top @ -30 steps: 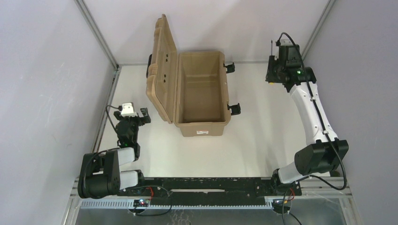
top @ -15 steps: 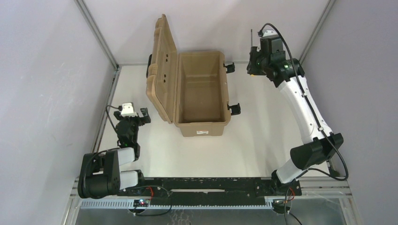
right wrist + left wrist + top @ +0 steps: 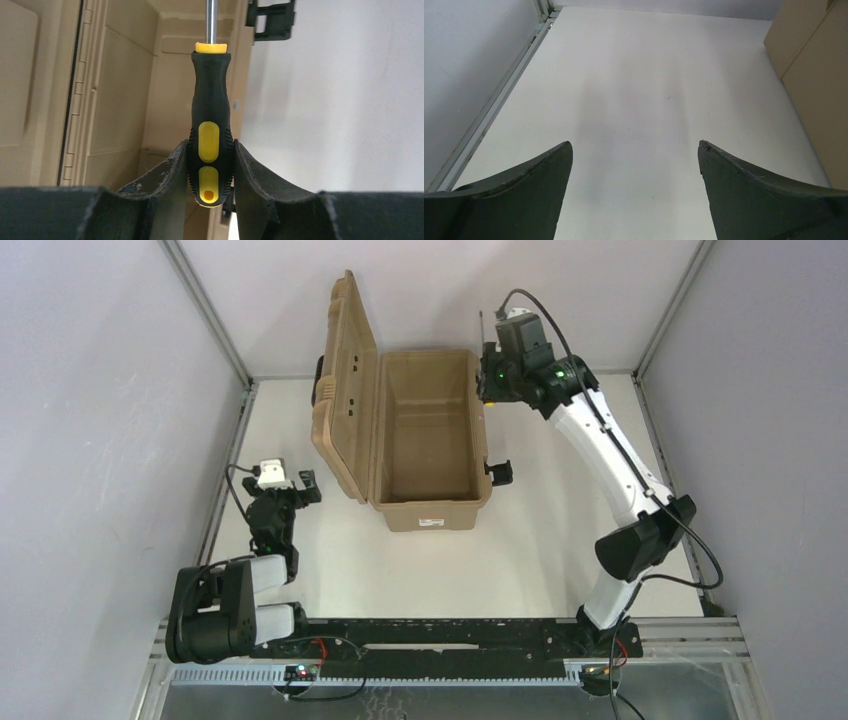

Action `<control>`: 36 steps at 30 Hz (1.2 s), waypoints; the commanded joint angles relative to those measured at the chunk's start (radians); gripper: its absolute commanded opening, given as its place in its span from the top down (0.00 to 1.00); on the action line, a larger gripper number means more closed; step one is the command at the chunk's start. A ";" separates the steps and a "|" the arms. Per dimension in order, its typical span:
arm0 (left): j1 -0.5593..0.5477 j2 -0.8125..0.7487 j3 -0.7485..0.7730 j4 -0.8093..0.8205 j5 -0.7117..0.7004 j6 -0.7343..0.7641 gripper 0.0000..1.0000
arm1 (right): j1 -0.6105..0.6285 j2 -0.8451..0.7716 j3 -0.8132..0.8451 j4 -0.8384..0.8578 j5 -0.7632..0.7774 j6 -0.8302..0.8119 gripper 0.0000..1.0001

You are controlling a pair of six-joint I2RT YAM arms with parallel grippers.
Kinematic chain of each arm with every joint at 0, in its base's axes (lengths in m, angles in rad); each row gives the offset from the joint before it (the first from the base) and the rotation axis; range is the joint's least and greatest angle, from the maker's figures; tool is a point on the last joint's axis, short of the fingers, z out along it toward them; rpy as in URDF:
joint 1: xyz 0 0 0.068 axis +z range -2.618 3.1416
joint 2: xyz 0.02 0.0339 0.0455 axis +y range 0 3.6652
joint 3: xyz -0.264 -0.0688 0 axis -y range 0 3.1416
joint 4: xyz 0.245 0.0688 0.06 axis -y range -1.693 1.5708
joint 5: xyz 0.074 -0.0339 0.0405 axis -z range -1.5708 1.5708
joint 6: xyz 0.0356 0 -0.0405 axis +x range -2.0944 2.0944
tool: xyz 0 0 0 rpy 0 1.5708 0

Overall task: Put the screwdriver in the bin
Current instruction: Place the screwdriver in the bin.

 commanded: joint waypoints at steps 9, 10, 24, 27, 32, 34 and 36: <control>0.001 -0.008 0.014 0.036 0.006 0.017 0.00 | 0.137 0.254 0.289 -0.121 0.105 0.126 1.00; 0.001 -0.008 0.014 0.036 0.006 0.017 0.00 | 0.143 0.264 0.299 -0.124 0.107 0.129 1.00; 0.002 -0.008 0.014 0.036 0.006 0.017 0.00 | 0.179 0.465 0.367 -0.150 0.112 0.157 1.00; 0.001 -0.008 0.014 0.036 0.006 0.017 0.00 | 0.180 0.509 0.400 -0.156 0.116 0.172 1.00; 0.001 -0.008 0.013 0.036 0.006 0.017 0.00 | 0.184 0.568 0.423 -0.136 0.106 0.174 1.00; 0.002 -0.008 0.013 0.036 0.006 0.017 0.00 | 0.185 0.590 0.427 -0.131 0.111 0.181 1.00; 0.001 -0.009 0.013 0.036 0.006 0.017 0.00 | 0.185 0.614 0.431 -0.134 0.122 0.196 1.00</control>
